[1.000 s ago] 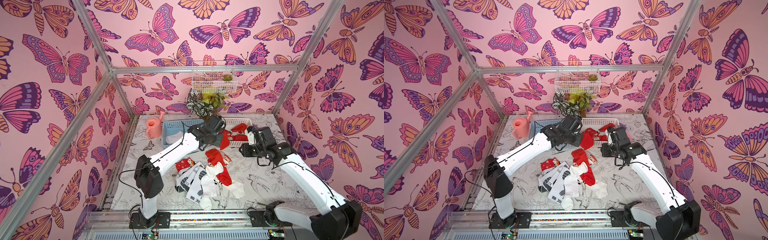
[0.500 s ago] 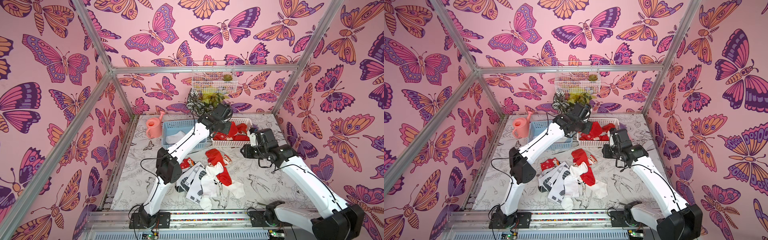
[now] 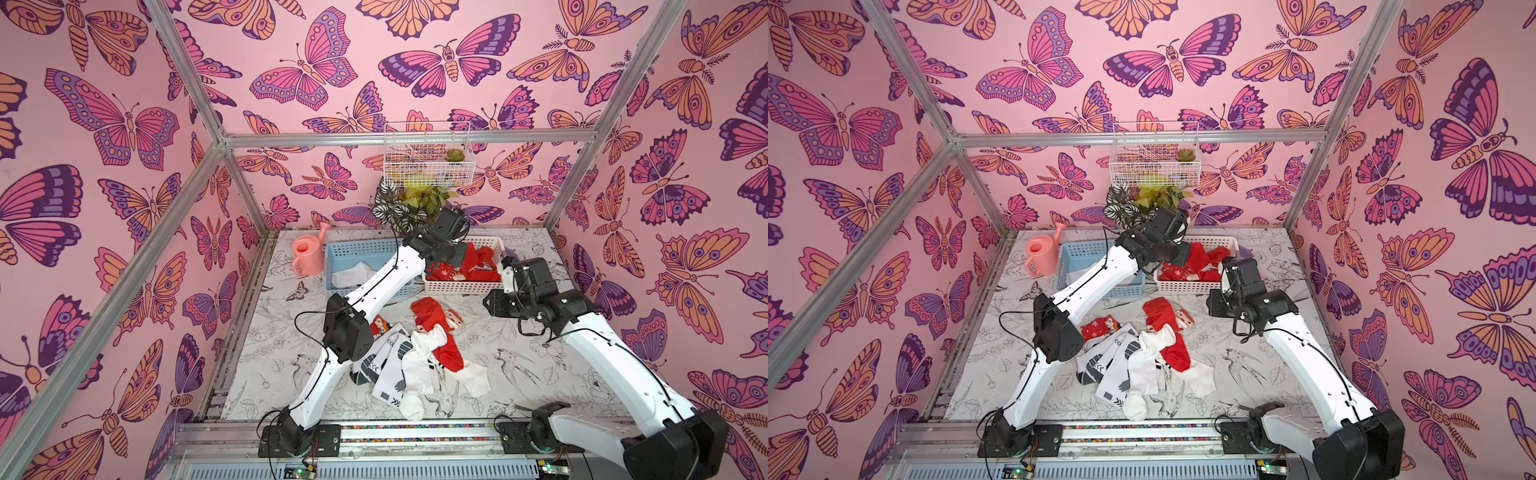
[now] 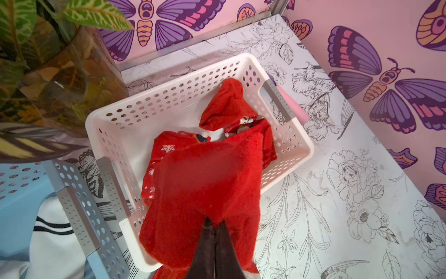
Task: Sort the socks into the basket by color
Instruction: Place the sock in the bin.
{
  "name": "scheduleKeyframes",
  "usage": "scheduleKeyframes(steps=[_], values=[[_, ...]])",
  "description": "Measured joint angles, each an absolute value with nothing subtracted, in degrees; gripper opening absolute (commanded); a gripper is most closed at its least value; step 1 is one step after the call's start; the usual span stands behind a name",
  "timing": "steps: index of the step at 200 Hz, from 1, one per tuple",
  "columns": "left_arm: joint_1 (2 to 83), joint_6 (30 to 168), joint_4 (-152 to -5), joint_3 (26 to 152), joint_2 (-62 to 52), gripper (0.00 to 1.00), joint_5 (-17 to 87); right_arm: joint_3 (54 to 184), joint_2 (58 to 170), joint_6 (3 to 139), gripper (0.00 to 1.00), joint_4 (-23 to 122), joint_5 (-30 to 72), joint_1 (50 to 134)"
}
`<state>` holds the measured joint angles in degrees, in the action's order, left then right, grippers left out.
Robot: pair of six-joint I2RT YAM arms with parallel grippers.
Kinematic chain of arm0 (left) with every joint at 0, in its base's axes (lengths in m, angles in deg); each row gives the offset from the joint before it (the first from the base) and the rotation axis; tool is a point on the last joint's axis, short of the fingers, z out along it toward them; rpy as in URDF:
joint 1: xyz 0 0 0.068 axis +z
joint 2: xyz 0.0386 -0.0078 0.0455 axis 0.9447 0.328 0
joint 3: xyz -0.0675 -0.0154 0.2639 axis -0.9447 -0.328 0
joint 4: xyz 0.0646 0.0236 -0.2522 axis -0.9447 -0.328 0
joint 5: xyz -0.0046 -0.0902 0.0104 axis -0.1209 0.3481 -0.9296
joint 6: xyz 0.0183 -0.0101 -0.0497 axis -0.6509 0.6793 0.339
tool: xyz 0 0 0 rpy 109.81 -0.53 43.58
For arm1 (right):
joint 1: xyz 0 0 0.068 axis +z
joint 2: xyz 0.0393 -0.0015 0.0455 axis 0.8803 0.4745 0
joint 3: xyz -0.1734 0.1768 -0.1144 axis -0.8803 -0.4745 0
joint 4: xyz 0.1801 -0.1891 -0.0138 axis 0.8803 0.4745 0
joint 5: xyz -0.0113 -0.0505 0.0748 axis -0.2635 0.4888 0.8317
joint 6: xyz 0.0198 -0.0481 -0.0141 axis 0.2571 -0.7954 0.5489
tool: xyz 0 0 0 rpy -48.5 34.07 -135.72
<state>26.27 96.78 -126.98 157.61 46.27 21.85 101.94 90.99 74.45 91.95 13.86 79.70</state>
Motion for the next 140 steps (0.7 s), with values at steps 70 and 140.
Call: scheduleKeyframes(steps=[70,140], values=[[27.02,98.36,-124.05,157.96,49.41,0.00,21.87,101.66,90.48,74.45,0.38,91.93,13.86,79.32],[27.39,98.62,-122.63,157.96,50.96,0.00,21.93,100.54,90.05,74.69,0.38,91.77,13.88,79.32]])
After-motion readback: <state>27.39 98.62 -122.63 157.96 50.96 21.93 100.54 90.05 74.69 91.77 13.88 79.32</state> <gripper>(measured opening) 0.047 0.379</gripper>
